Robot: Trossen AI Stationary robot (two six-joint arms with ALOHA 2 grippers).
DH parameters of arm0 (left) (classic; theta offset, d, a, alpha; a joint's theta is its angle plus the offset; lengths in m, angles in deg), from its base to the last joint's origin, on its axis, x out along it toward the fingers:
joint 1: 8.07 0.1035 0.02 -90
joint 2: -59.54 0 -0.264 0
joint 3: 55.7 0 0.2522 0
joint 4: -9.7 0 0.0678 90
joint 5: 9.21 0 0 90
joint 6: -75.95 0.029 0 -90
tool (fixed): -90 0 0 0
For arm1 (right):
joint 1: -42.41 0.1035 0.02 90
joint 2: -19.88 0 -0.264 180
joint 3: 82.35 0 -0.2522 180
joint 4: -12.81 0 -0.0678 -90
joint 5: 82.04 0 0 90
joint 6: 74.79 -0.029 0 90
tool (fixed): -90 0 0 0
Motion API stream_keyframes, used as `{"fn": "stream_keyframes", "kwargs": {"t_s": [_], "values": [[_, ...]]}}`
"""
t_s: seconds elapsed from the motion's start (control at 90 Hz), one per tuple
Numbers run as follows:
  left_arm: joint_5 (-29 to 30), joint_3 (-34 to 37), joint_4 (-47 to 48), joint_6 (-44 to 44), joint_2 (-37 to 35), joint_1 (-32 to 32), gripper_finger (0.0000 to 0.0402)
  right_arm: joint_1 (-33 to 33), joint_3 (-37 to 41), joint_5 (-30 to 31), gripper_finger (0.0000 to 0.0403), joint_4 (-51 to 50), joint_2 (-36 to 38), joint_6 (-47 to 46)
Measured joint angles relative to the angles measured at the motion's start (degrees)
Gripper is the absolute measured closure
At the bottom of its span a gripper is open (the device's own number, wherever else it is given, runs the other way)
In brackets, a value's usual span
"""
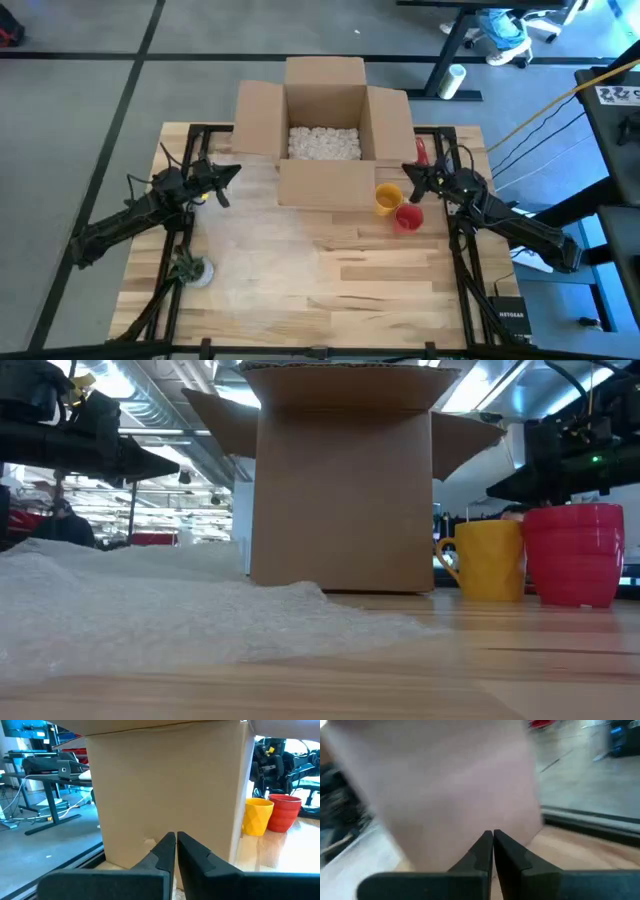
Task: Wrap mug
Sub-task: Adjust the bubble wrap
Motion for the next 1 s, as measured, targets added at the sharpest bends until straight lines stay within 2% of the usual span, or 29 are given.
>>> {"fn": "stream_keyframes", "kwargs": {"t_s": [0.1,0.267,0.478,0.622,0.711,0.789,0.889,1.0], "values": [[0.0,0.0,0.0,0.0,0.0,0.0,0.0402,0.1,-2.2,-3.6,0.0403,-3.6,-0.4,2.5],[0.0,0.0,0.0,0.0,0.0,0.0,0.0402,0.1,-12.6,-1.4,0.0403,-9.1,-8.9,10.0],[0.0,0.0,0.0,0.0,0.0,0.0,0.0402,0.9,-29.1,-4.2,0.0403,-19.1,-33.7,11.7],[0.0,0.0,0.0,0.0,0.0,0.0,0.0402,8.0,-39.1,-4.8,0.0403,-22.3,-49.8,11.8],[0.0,0.0,0.0,0.0,0.0,0.0,0.0402,13.8,-44.0,-0.7,0.0403,-24.6,-56.6,11.9],[0.0,0.0,0.0,0.0,0.0,0.0,0.0402,18.6,-47.0,4.8,0.0403,-25.3,-59.7,11.5],[0.0,0.0,0.0,0.0,0.0,0.0,0.0402,22.5,-48.3,12.6,0.0403,-26.5,-59.5,8.8],[0.0,0.0,0.0,0.0,0.0,0.0,0.0402,22.9,-48.3,16.0,0.0403,-31.8,-55.3,5.0]]}}
